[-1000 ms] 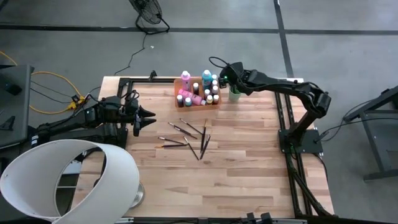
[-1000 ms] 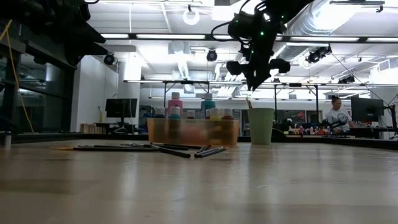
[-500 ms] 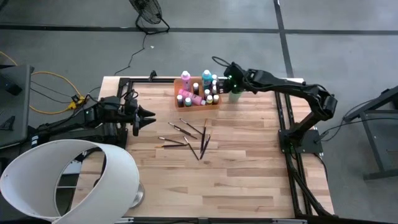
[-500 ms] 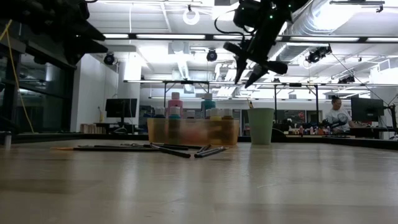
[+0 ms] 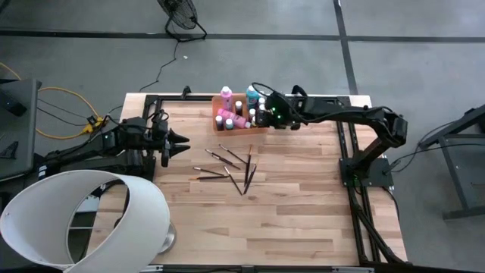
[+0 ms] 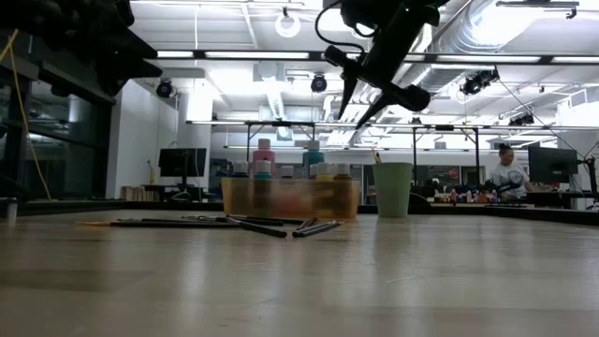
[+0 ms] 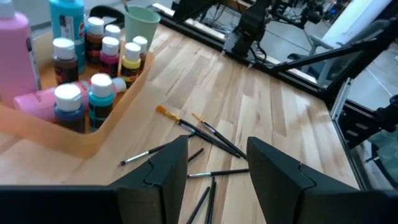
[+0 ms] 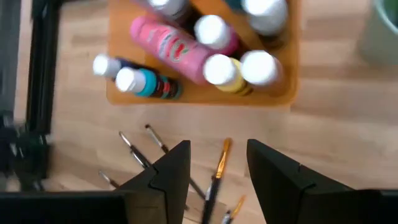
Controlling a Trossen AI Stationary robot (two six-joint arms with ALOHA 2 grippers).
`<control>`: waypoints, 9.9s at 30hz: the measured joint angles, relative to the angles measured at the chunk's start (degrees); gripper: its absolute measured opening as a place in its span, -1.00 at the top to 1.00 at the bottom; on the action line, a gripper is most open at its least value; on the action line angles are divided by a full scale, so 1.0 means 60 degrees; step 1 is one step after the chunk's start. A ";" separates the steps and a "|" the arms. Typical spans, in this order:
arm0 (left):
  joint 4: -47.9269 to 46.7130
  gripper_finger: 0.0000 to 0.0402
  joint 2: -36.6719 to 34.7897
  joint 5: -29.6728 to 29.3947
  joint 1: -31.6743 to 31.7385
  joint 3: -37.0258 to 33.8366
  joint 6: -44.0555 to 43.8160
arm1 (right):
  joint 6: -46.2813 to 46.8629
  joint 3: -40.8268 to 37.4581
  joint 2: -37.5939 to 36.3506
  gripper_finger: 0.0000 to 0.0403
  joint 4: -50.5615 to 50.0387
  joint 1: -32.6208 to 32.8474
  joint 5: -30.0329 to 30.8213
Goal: Pick & Place Paint Supplies
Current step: Put the gold paint brush into the green cup, then put the silver paint brush into the green cup
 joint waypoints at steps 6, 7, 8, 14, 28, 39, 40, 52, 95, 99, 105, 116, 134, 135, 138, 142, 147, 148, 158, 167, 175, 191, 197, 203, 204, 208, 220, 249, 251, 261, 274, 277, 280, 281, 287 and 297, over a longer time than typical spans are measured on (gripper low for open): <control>-0.0042 0.20 -0.0213 -0.0041 0.0000 0.0000 0.0300 | 0.2321 0.0000 0.0460 0.25 -0.0315 0.0789 0.0839; -0.0064 0.20 -0.0255 -0.0043 -0.0002 0.0000 0.0362 | 0.2554 0.0000 0.0569 0.25 -0.0306 0.0890 0.0818; -0.0087 0.20 -0.0264 -0.0051 -0.0001 0.0000 0.0401 | 0.2772 0.0000 0.0746 0.25 -0.0286 0.1027 0.0775; -0.0148 0.20 -0.0262 -0.0073 -0.0001 0.0000 0.0432 | 0.3923 0.0000 0.1749 0.25 -0.0131 0.1655 0.0524; -0.0707 0.20 -0.0265 -0.0077 -0.0001 0.0000 0.0421 | 0.5597 -0.0004 0.3431 0.25 0.0169 0.1841 -0.0747; -0.0703 0.20 -0.0262 -0.0084 0.0000 0.0000 0.0359 | 0.6248 -0.0004 0.3432 0.25 0.1441 0.1832 -0.0724; -0.0701 0.20 -0.0262 -0.0084 -0.0003 0.0000 0.0362 | 0.6260 0.0006 0.3432 0.26 0.1677 0.1828 -0.0666; -0.0698 0.20 -0.0262 -0.0110 0.0000 0.0000 0.0388 | 0.5202 0.2215 0.3453 0.38 0.1191 0.1774 0.0283; -0.1161 0.20 -0.0258 -0.0077 0.0000 0.0000 0.0323 | 0.4417 0.3922 0.5942 0.38 -0.4519 0.2072 -0.0306; -0.1146 0.20 -0.0258 -0.0077 -0.0004 0.0000 0.0323 | 0.4466 0.3677 0.5939 0.38 -0.3829 0.2069 -0.0393; -0.1142 0.20 -0.0258 -0.0079 -0.0002 0.0000 0.0321 | 0.4435 0.3672 0.5939 0.38 -0.3824 0.1984 -0.0275; -0.1138 0.20 -0.0258 -0.0114 -0.0003 0.0000 0.0319 | 0.4486 0.3676 0.5939 0.50 -0.3685 0.1963 -0.0410; -0.1164 0.20 -0.0262 -0.0110 -0.0001 0.0000 0.0319 | 0.4975 0.2528 0.5840 0.74 -0.2404 0.2058 -0.0833; -0.1162 0.20 -0.0262 -0.0109 -0.0002 0.0000 0.0319 | 0.4937 0.2528 0.5841 0.74 -0.2403 0.2061 -0.0849; -0.1163 0.20 -0.0262 -0.0106 -0.0004 0.0000 0.0319 | 0.4827 0.2524 0.5855 0.74 -0.2400 0.2075 -0.0888; -0.1164 0.20 -0.0262 -0.0106 -0.0003 0.0000 0.0319 | 0.4664 0.2517 0.5862 0.74 -0.2395 0.2113 -0.0887; -0.1164 0.20 -0.0262 -0.0103 -0.0001 0.0000 0.0321 | 0.4625 0.2510 0.5862 0.79 -0.2400 0.2113 -0.0928; -0.1163 0.20 -0.0262 -0.0096 -0.0001 0.0000 0.0319 | 0.4619 0.2506 0.5862 0.83 -0.2410 0.2116 -0.0931; -0.1164 0.20 -0.0262 -0.0069 -0.0003 0.0000 0.0319 | 0.4081 0.2499 0.5855 0.98 -0.2483 0.2131 -0.0824; -0.1160 0.20 -0.0262 -0.0077 -0.0002 0.0000 0.0323 | 0.3342 0.2377 0.4762 0.98 -0.3606 0.1954 0.0427; -0.1160 0.20 -0.0258 -0.0119 -0.0002 0.0000 0.0321 | 0.2921 0.2426 0.2954 0.98 -0.4637 0.1695 0.3101; -0.1192 0.20 -0.0254 -0.0114 0.0000 0.0000 0.0177 | 0.0999 0.2466 0.0364 0.98 -0.4393 0.0571 0.7721; -0.1193 0.20 -0.0254 -0.0236 0.0000 0.0000 0.0098 | -0.0031 0.2470 0.0259 0.98 -0.4097 0.0028 0.7797; -0.1197 0.20 -0.0254 -0.0263 0.0000 0.0000 0.0096 | -0.0893 0.2470 0.0256 0.98 -0.3577 -0.0307 0.7713; -0.1197 0.20 -0.0254 -0.0263 0.0000 0.0000 0.0093 | -0.0963 0.2470 0.0256 0.98 -0.3580 -0.0356 0.7707; -0.1197 0.20 -0.0254 -0.0333 0.0000 0.0000 0.0060 | -0.1365 0.2470 0.0256 0.98 -0.3565 -0.0568 0.7480; -0.1197 0.20 -0.0254 -0.0365 0.0000 0.0000 0.0060 | -0.1391 0.2477 0.0277 0.98 -0.3676 -0.1012 0.6528; -0.1193 0.20 -0.0251 -0.0351 0.0000 0.0000 0.0060 | -0.0578 0.1807 0.0471 0.71 -0.3928 -0.1166 0.5312; -0.1193 0.20 -0.0251 -0.0350 0.0000 0.0000 0.0060 | -0.0581 0.1807 0.0471 0.61 -0.3923 -0.1162 0.5207; -0.1193 0.20 -0.0251 -0.0321 0.0000 0.0000 0.0048 | -0.1095 0.1807 0.0468 0.30 -0.3963 -0.1073 0.3934; -0.1057 0.20 0.0917 -0.0134 -0.0002 0.0004 -0.0176 | -0.0311 0.1807 -0.0403 0.31 -0.7251 0.0482 0.5745; -0.1066 0.20 0.1546 0.0307 0.0000 0.0004 -0.0024 | 0.0016 0.1807 -0.0746 0.31 -0.7923 0.0619 0.5963; -0.1103 0.20 0.2190 0.0901 0.0000 0.0004 0.0224 | 0.0140 0.1807 -0.1188 0.31 -0.8160 0.0659 0.6030; -0.1132 0.20 0.2402 0.1100 -0.0002 0.0004 0.0319 | 0.0130 0.1807 -0.1363 0.31 -0.8158 0.0659 0.6035; -0.1204 0.20 0.3441 0.2270 -0.0004 0.0004 0.1112 | -0.0624 0.1807 -0.2436 0.31 -0.8121 0.0652 0.6052; -0.1446 0.20 0.5122 0.2795 -0.0148 0.0004 0.0958 | -0.1918 0.1807 -0.3854 0.31 -0.7811 0.0652 0.6030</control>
